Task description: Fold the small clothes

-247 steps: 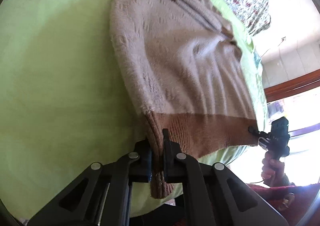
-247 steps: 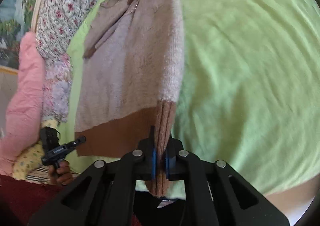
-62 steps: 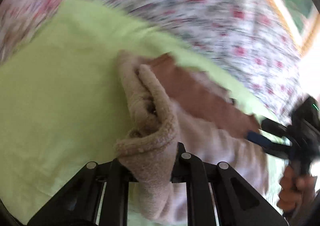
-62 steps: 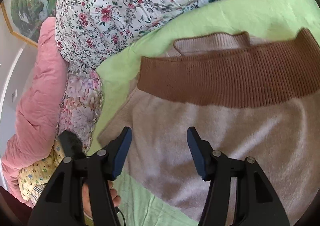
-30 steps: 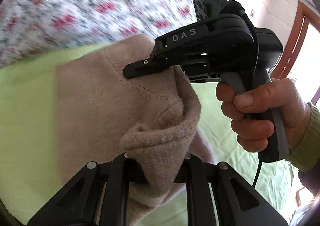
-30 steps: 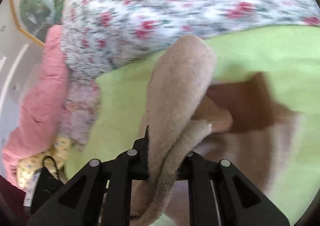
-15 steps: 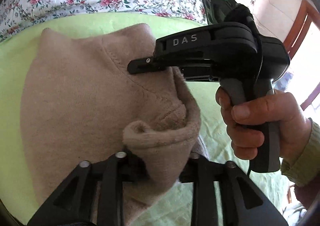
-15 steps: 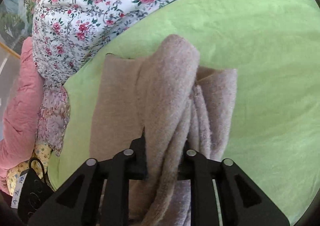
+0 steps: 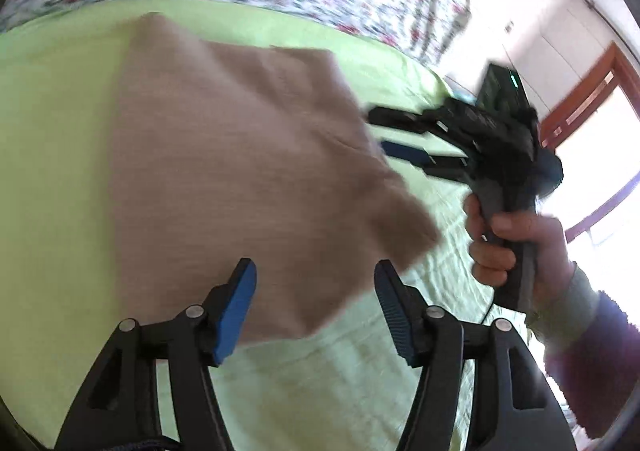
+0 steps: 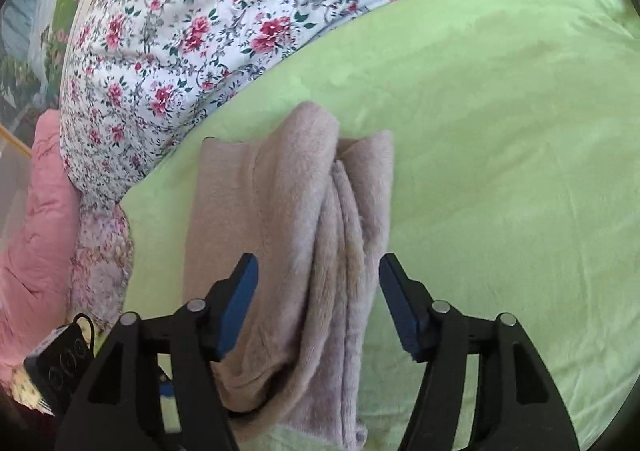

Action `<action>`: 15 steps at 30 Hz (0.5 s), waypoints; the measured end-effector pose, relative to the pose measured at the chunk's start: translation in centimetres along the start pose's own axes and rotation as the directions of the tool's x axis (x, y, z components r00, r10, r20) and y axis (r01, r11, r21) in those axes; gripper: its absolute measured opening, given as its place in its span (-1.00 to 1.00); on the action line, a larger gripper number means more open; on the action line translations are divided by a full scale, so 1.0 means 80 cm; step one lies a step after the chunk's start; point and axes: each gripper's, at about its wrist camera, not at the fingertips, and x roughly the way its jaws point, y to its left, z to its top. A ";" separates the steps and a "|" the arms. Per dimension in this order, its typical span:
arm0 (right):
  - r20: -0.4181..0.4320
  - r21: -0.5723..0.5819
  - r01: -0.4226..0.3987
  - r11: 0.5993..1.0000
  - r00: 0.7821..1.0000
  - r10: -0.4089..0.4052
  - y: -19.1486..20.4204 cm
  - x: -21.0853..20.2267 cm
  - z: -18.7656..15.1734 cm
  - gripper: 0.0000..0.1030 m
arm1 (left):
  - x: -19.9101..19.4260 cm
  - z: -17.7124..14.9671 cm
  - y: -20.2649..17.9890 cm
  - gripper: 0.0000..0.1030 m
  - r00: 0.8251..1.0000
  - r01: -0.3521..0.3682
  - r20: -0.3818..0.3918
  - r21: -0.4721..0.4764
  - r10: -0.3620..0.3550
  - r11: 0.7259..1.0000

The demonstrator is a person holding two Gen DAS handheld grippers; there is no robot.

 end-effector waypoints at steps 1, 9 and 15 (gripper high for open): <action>-0.004 0.015 -0.015 1.000 1.000 0.015 -0.001 0.001 -0.001 0.29 | -0.010 0.004 0.015 0.25 1.000 -0.012 0.013 -0.029 0.012 1.000; -0.048 0.055 -0.033 0.998 0.998 0.036 -0.010 0.028 -0.010 0.45 | -0.014 0.056 0.107 0.37 0.999 -0.034 0.030 -0.215 0.041 0.976; -0.074 0.073 -0.059 0.996 0.995 0.065 -0.021 0.043 -0.005 0.45 | 0.031 0.079 0.158 0.48 0.999 -0.021 -0.033 -0.281 0.012 0.960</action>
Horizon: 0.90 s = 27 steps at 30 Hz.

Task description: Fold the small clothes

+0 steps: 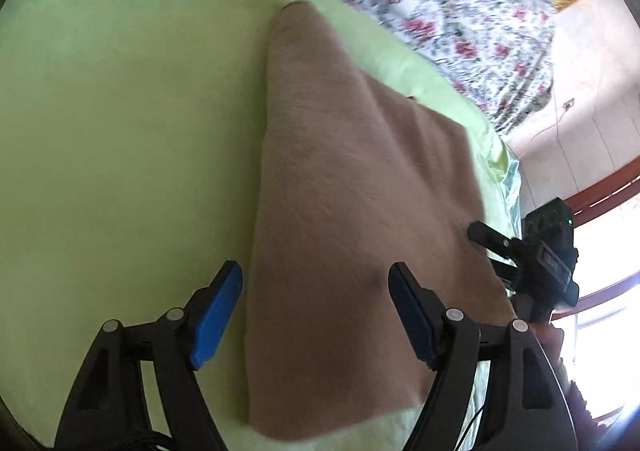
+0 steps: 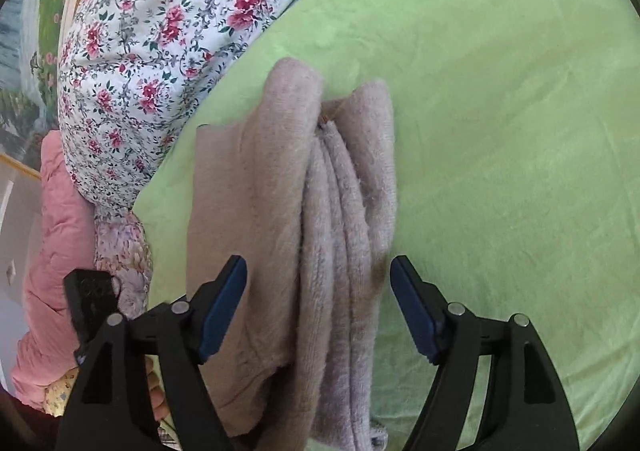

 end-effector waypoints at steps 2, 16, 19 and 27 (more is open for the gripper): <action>-0.017 -0.005 -0.003 1.000 1.000 0.003 -0.003 0.009 0.003 0.45 | 0.016 0.013 0.004 0.54 1.000 0.023 -0.013 -0.023 -0.024 0.999; -0.060 0.044 -0.160 0.986 0.985 0.163 0.014 0.028 -0.001 -0.40 | 0.039 0.030 0.015 -0.14 0.982 0.189 -0.012 -0.048 -0.190 0.981; -0.072 0.008 -0.224 0.975 0.972 0.224 0.056 0.019 -0.021 -0.42 | -0.019 0.002 0.024 -0.16 0.982 0.186 0.015 -0.044 -0.186 0.982; -0.251 -0.090 -0.364 0.927 0.909 0.333 0.176 0.072 -0.136 -0.43 | -0.181 -0.111 0.123 -0.16 0.994 0.098 0.066 -0.152 -0.089 0.984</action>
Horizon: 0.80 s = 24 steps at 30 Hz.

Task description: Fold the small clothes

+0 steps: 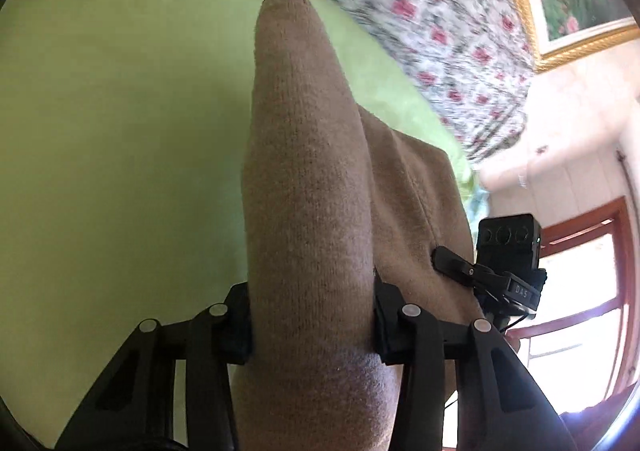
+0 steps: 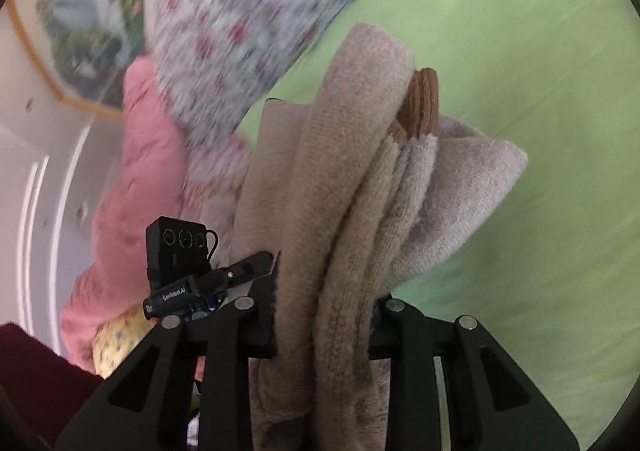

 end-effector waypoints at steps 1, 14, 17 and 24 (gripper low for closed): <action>-0.022 -0.003 -0.006 1.000 1.000 0.006 0.003 0.018 -0.008 -0.43 | -0.014 -0.011 0.017 -0.16 1.000 -0.030 0.009 -0.005 0.030 1.000; -0.077 0.016 0.247 0.969 0.967 -0.245 -0.003 0.080 -0.048 0.04 | -0.057 -0.034 0.096 0.09 0.989 -0.123 0.072 -0.039 0.126 0.992; 0.015 -0.035 0.326 0.945 0.945 -0.326 0.020 0.047 -0.039 0.05 | -0.068 -0.007 0.093 0.19 0.980 -0.156 0.123 -0.025 0.158 0.987; 0.035 -0.079 0.337 0.938 0.941 -0.335 0.026 0.091 0.006 -0.56 | -0.037 0.042 0.103 -0.24 0.934 -0.314 0.160 -0.064 0.320 0.947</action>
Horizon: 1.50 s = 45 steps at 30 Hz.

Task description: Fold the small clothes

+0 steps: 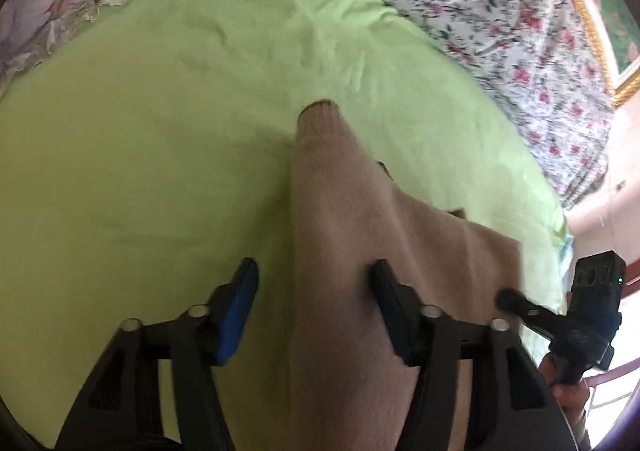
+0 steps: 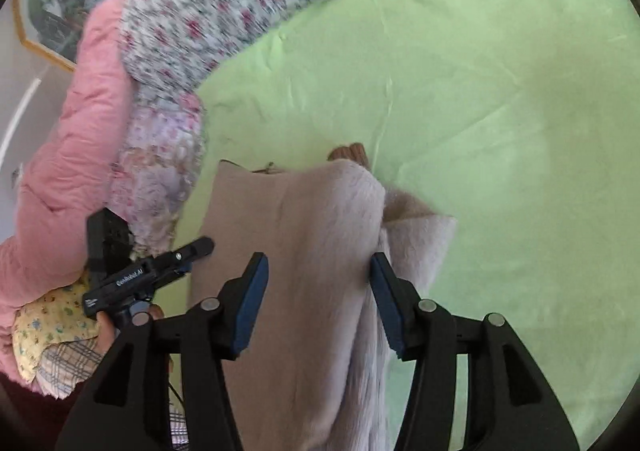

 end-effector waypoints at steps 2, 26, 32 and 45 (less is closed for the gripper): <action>0.024 0.006 0.028 1.000 0.999 -0.028 -0.006 0.008 0.008 -0.69 | 0.014 0.005 -0.004 -0.33 0.999 -0.053 -0.010 0.024 0.053 0.998; 0.228 -0.089 -0.041 0.995 0.972 0.061 0.021 -0.109 -0.159 -0.38 | -0.136 -0.206 -0.044 -0.33 0.992 0.013 0.121 0.247 -0.044 0.969; 0.174 -0.097 0.010 0.995 0.985 0.007 0.023 -0.089 -0.192 -0.39 | -0.111 -0.247 -0.030 -0.31 0.997 -0.061 0.063 0.222 0.048 0.973; 0.128 -0.055 0.178 0.982 0.977 -0.170 -0.028 -0.053 -0.222 -0.92 | -0.083 -0.257 0.000 -0.20 1.000 0.002 -0.001 0.191 -0.002 0.982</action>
